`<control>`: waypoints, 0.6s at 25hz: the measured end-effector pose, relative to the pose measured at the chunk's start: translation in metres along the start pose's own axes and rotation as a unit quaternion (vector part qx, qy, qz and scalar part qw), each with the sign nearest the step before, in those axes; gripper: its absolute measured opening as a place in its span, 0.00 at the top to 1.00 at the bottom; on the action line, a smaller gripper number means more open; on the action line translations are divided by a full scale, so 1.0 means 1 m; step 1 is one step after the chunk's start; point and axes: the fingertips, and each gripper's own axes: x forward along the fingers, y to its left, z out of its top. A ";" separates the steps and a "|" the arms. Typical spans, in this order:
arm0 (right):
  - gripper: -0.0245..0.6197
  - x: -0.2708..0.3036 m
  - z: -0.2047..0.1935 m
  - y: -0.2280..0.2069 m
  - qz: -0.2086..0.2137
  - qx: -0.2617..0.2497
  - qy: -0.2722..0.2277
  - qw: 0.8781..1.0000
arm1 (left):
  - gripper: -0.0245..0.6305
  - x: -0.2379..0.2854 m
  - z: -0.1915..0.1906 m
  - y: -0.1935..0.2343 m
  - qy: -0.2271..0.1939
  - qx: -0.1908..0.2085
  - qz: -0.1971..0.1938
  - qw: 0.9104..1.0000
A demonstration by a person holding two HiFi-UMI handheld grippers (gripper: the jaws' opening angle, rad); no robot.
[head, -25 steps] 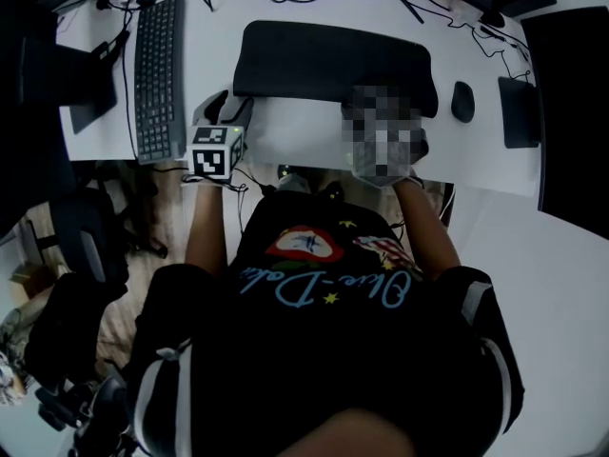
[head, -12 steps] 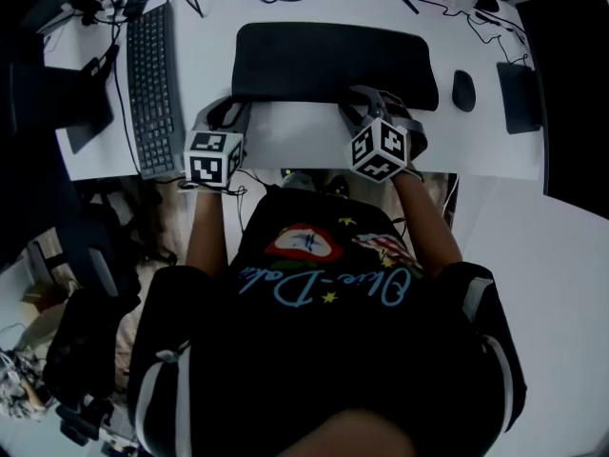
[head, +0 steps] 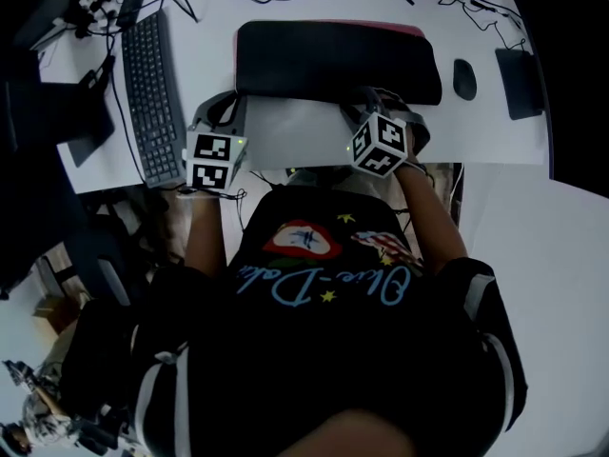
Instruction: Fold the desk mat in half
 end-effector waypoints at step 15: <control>0.67 -0.012 0.032 -0.011 -0.066 -0.007 -0.063 0.996 | 0.94 -0.008 0.005 0.004 -0.005 -0.043 0.018 0.999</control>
